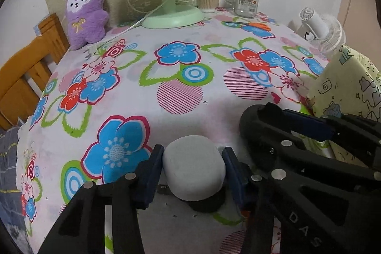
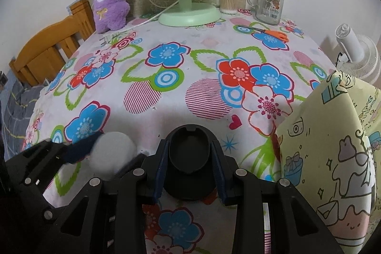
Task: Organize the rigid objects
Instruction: 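Grasp the white round puck with the left gripper while the right gripper holds the black holder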
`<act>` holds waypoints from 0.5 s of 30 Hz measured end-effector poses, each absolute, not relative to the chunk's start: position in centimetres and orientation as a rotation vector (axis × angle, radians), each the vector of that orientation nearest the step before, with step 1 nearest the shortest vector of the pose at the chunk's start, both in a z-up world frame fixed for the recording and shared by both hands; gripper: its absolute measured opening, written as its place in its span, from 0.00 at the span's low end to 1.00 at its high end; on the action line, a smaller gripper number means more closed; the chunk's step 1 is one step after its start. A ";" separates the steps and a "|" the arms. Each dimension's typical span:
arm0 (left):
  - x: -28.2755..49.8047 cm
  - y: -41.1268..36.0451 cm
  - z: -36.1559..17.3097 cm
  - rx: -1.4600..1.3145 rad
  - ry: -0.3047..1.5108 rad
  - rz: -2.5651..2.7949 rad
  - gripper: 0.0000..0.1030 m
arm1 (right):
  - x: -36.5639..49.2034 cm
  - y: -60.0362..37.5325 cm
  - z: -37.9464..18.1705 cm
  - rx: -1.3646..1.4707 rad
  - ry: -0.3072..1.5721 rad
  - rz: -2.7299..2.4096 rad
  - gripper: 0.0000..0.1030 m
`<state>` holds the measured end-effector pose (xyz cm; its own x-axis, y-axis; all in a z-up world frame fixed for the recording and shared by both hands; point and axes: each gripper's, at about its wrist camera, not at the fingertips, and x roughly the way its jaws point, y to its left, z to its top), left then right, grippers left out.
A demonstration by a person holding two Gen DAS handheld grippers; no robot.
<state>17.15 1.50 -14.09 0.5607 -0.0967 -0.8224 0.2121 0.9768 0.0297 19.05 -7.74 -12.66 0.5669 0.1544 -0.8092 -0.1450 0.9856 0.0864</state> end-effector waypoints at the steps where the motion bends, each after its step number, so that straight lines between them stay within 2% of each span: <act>1: 17.1 1.5 -14.1 0.134 0.957 -0.179 0.50 | 19.0 -7.7 -12.7 0.012 0.955 0.178 0.37; 15: 14.5 1.8 -12.2 0.139 0.910 -0.132 0.50 | 16.7 -7.5 -11.0 0.008 0.924 0.209 0.37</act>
